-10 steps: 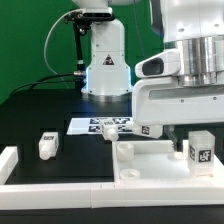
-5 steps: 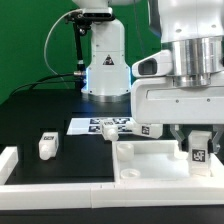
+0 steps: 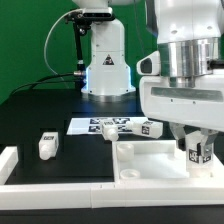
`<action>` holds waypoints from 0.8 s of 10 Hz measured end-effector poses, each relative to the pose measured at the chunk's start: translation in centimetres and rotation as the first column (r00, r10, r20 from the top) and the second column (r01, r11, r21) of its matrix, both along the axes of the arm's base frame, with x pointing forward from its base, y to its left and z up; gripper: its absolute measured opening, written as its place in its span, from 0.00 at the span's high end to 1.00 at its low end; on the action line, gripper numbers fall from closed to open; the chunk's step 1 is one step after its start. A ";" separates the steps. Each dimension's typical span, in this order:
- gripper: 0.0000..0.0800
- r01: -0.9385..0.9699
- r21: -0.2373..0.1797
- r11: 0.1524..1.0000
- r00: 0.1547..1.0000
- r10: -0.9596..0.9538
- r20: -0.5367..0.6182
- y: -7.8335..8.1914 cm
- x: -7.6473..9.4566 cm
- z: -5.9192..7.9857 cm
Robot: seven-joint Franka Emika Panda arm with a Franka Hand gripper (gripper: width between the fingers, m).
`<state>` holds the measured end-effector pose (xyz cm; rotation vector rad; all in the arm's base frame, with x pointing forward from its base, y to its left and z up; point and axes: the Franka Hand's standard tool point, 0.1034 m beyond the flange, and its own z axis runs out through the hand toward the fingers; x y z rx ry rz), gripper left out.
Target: Assemble one leg
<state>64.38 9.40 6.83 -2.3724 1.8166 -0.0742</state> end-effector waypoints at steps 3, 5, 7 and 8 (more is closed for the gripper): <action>0.64 0.368 0.065 0.928 0.929 -0.363 -0.073 0.3 -0.4 0.0; 0.64 0.468 0.068 0.881 0.883 -0.462 -0.082 0.4 -0.6 0.0; 0.64 0.439 0.066 0.896 0.898 -0.434 -0.077 0.4 -0.6 0.0; 0.64 0.438 0.066 0.897 0.898 -0.433 -0.075 0.5 -0.6 -0.1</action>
Offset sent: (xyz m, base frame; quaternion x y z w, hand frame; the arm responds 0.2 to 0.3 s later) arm 0.0003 0.0028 -0.0035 0.0485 0.0219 0.2225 0.9735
